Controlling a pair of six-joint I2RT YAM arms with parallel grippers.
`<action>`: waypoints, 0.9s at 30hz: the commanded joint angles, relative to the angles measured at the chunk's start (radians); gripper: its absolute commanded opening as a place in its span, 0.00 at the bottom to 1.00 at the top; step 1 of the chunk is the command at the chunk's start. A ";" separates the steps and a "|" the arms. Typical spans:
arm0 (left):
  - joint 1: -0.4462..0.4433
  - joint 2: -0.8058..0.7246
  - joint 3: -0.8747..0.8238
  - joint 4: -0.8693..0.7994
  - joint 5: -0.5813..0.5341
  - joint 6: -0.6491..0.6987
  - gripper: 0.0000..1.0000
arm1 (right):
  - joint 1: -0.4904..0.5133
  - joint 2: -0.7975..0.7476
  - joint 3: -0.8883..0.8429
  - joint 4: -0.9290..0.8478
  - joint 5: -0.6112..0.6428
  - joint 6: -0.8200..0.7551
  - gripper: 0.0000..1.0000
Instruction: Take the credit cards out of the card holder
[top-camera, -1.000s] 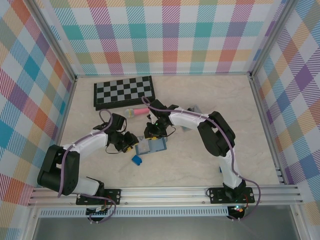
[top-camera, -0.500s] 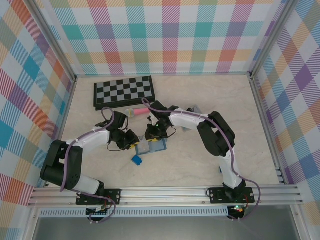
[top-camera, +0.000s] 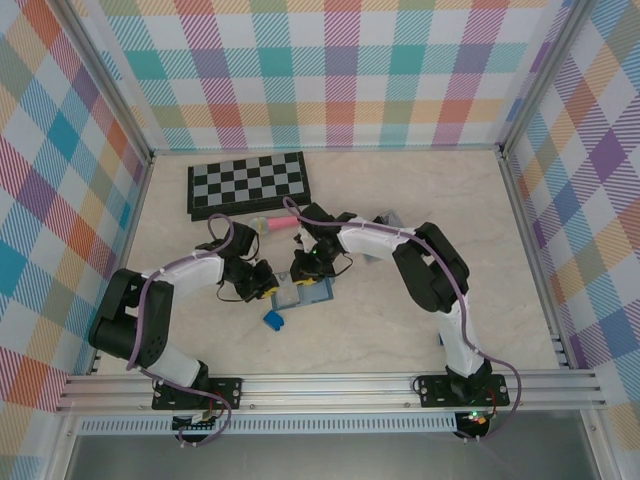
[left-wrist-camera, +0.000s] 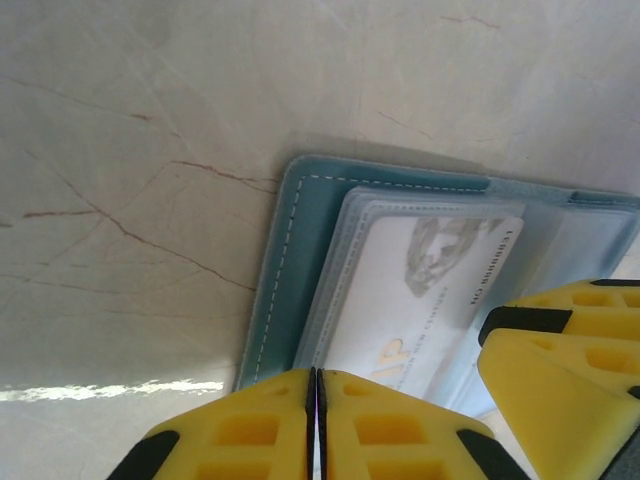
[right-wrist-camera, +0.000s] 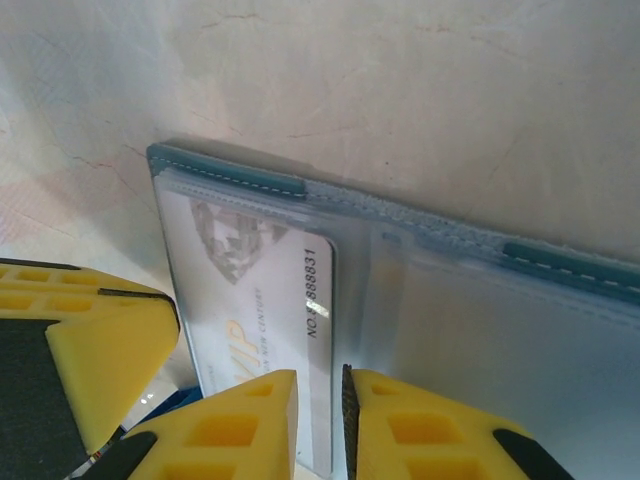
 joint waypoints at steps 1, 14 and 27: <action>-0.001 0.021 0.025 -0.008 -0.010 0.019 0.10 | 0.004 0.024 0.010 -0.004 -0.030 -0.020 0.21; -0.002 0.029 -0.010 -0.015 -0.043 0.020 0.07 | 0.004 0.030 0.012 0.015 -0.073 -0.028 0.17; -0.002 0.010 -0.024 -0.025 -0.048 0.029 0.07 | 0.004 0.019 -0.004 0.033 -0.116 -0.037 0.15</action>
